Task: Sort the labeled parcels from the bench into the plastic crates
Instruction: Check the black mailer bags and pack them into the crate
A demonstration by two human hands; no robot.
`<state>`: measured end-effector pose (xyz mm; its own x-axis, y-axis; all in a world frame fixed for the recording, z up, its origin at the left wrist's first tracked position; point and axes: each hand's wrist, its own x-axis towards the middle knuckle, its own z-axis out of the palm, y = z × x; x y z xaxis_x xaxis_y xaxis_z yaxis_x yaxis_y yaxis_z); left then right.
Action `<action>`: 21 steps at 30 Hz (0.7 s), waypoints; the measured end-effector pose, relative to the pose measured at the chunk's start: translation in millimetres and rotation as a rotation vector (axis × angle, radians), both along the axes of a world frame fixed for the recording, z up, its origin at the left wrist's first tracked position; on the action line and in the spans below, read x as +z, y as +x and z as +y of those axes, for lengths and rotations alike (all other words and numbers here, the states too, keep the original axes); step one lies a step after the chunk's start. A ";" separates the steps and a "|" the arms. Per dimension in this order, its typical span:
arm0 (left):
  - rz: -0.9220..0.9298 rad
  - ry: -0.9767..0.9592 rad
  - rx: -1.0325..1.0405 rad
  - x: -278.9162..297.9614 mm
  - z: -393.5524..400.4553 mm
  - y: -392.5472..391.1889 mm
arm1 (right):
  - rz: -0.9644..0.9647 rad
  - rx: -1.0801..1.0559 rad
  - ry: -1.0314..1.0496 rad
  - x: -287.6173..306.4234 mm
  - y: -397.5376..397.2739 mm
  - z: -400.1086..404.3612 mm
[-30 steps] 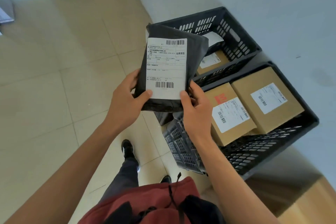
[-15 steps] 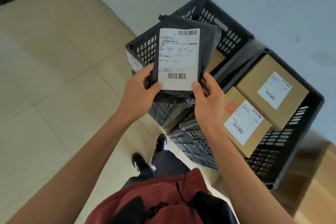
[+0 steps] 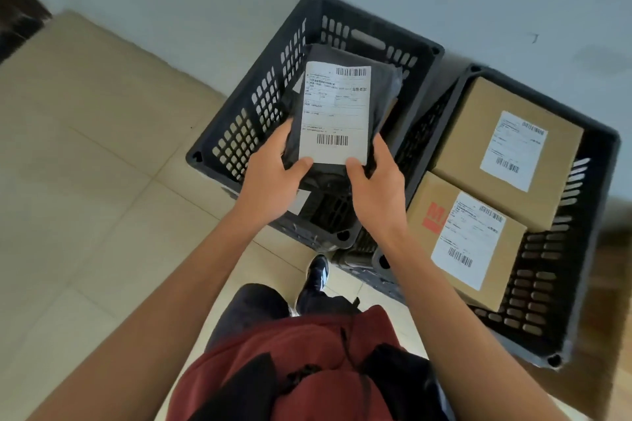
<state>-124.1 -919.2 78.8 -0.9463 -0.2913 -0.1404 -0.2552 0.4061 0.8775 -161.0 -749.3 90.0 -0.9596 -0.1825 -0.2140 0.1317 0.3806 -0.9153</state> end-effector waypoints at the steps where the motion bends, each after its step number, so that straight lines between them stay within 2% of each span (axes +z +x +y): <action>1: -0.003 0.000 -0.019 -3.5 -0.3 -5.7 | -0.010 -0.004 0.018 -1.0 -3.3 0.1; 10: -0.021 0.018 -0.107 -41.0 -9.7 -64.9 | -0.084 -0.132 0.090 -23.8 -40.7 -15.2; 14: -0.072 0.036 -0.165 -56.5 -15.8 -96.5 | -0.089 -0.216 0.110 -50.0 -61.5 -28.4; 21: -0.091 -0.057 -0.237 -95.7 -27.2 -161.9 | -0.077 -0.333 0.181 -106.1 -107.7 -53.4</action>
<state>-285.9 -946.3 -16.9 -0.9732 -0.0728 -0.2181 -0.2241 0.5124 0.8290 -268.8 -802.7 -16.1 -0.9400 0.1836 -0.2877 0.3408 0.4597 -0.8201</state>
